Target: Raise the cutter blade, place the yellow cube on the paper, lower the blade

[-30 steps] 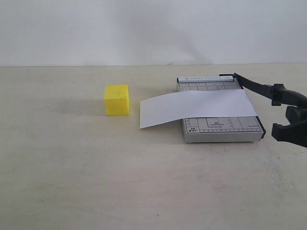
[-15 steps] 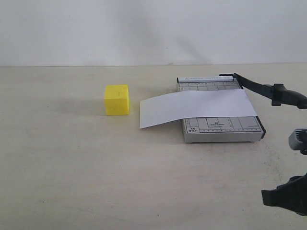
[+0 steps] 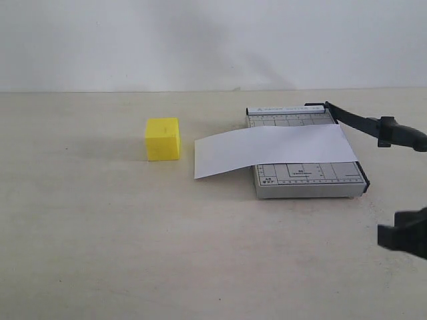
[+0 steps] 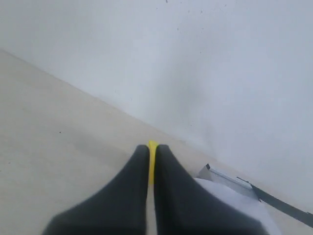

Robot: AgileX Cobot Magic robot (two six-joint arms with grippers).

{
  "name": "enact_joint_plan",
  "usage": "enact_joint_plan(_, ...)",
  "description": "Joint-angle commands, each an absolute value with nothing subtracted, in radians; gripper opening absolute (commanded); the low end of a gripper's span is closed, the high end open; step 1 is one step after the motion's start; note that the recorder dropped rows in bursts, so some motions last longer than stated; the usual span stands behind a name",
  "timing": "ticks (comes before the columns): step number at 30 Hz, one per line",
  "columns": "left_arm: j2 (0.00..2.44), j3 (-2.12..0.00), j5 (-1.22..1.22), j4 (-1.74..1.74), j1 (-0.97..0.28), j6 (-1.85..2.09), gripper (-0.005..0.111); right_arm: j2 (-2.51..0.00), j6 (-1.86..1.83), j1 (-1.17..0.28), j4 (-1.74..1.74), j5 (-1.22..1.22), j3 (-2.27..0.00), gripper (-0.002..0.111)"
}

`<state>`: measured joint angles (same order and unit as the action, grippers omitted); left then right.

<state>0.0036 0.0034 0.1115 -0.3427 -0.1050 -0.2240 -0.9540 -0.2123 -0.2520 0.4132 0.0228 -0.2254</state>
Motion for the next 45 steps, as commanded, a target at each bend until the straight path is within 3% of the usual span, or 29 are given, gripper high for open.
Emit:
enact_joint_plan(1,0.0,0.0,0.057,-0.385,-0.103,-0.23,0.005,-0.719,-0.248,-0.25,0.412,-0.078,-0.223,0.0)
enact_joint_plan(6,0.0,0.0,0.012,-0.385,-0.103,-0.23,0.005,-0.429,-0.275,-0.25,0.411,-0.014,-0.223,0.0)
enact_joint_plan(11,0.007,0.0,0.154,-0.381,-0.103,-0.23,0.005,-0.219,-0.254,-0.25,0.401,0.147,-0.223,0.0)
enact_joint_plan(16,0.152,-0.011,0.057,-0.381,-0.103,-0.121,0.005,-0.176,-0.233,-0.25,0.363,0.274,-0.221,0.0)
enact_joint_plan(21,0.424,-0.129,0.13,-0.396,-0.128,-0.062,0.005,-0.176,-0.23,-0.25,0.361,0.274,-0.221,0.0)
enact_joint_plan(24,0.609,-0.2,0.149,-0.497,-0.205,0.091,0.005,-0.178,-0.222,-0.25,0.361,0.274,-0.221,0.0)
enact_joint_plan(31,0.958,-0.51,0.0,-0.587,-0.521,0.6,0.005,-0.306,-0.192,-0.25,0.361,0.274,-0.221,0.0)
enact_joint_plan(37,1.272,-0.73,-0.174,-0.591,-0.74,0.455,0.005,-0.442,-0.192,-0.25,0.361,0.274,-0.221,0.0)
enact_joint_plan(45,1.696,-0.949,-0.287,-0.739,-0.804,0.218,0.005,-0.527,-0.181,-0.25,0.365,0.278,-0.221,0.0)
